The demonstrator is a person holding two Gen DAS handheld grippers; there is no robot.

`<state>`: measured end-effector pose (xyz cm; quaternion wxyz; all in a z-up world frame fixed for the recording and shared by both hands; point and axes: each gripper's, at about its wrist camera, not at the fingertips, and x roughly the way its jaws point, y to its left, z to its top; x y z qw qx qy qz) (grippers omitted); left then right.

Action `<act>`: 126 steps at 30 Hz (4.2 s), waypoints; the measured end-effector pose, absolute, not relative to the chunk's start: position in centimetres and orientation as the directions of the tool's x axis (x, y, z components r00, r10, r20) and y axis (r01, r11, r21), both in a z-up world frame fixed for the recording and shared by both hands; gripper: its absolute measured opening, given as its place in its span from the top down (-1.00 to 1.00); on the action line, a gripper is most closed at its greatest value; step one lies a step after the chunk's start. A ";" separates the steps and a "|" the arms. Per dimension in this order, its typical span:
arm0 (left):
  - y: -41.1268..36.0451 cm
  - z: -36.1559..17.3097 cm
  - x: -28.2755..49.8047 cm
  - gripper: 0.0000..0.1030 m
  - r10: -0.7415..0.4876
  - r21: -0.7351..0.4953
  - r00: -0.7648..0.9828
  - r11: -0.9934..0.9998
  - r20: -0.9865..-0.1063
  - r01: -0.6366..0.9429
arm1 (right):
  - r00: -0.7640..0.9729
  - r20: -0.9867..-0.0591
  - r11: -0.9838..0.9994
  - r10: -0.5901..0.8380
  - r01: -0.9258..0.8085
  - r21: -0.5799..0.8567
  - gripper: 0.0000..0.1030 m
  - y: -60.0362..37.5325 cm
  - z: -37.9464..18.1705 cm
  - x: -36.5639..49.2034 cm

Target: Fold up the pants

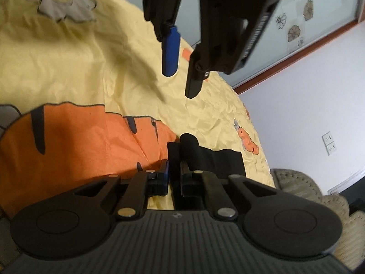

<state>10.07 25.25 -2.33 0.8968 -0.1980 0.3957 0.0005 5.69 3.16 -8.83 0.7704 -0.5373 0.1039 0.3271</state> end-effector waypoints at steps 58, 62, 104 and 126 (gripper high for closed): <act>22.1 -5.2 15.3 0.53 -0.444 -0.685 0.626 0.699 -0.641 -0.204 | 0.798 -0.456 0.429 0.394 -0.599 -0.677 0.79 -0.8 -4.8 8.5; 21.4 -3.8 15.6 0.63 -0.444 -0.662 0.637 0.735 -0.630 -0.142 | 0.809 -0.431 0.405 0.400 -0.578 -0.708 0.13 -0.5 -4.9 7.6; 6.3 5.2 19.2 0.56 -0.362 -0.334 0.611 0.928 -0.704 0.165 | 0.836 -0.333 0.797 0.436 -0.530 -0.290 0.83 -11.0 2.1 8.4; -14.8 9.2 15.0 0.56 -0.502 -0.275 0.518 0.848 -0.693 0.453 | 0.926 -0.188 0.942 0.328 -0.307 0.134 0.81 -29.5 5.3 2.9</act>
